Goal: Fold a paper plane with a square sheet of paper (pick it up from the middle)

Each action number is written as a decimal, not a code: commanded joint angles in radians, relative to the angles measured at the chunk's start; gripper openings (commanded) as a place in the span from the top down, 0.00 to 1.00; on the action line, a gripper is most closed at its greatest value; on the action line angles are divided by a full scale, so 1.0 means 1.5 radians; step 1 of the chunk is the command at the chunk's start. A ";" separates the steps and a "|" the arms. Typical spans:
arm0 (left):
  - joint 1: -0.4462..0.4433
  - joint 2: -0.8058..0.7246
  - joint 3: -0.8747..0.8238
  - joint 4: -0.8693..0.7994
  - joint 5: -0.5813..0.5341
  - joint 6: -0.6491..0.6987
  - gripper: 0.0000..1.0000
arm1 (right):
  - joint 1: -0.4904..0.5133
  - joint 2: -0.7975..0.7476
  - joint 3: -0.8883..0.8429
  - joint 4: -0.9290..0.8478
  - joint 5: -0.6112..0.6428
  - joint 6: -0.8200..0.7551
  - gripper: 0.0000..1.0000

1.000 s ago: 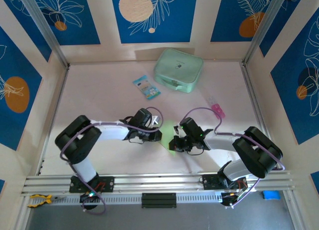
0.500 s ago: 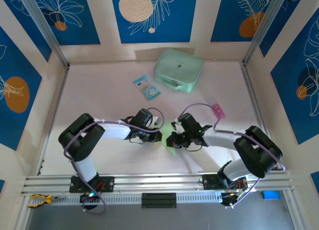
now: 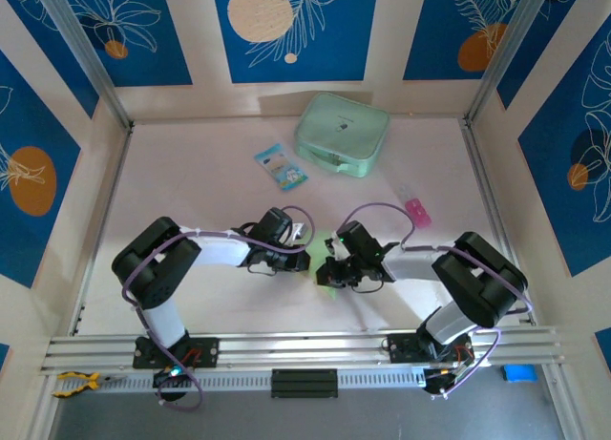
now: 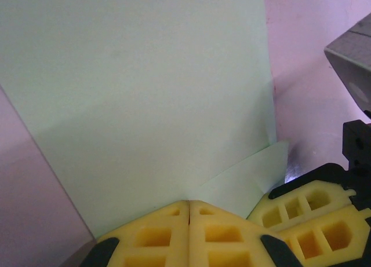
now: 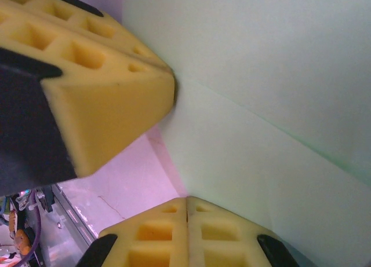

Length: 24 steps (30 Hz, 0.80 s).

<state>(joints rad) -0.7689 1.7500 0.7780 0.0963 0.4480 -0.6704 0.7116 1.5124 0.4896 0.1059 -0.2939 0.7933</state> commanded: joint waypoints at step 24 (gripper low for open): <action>-0.001 0.030 -0.016 -0.041 -0.036 0.005 0.98 | 0.018 -0.271 -0.150 -0.164 0.094 0.069 0.96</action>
<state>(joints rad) -0.7689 1.7538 0.7792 0.0975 0.4488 -0.6712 0.7334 1.1431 0.2741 -0.0376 -0.1860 0.8841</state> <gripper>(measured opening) 0.064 0.063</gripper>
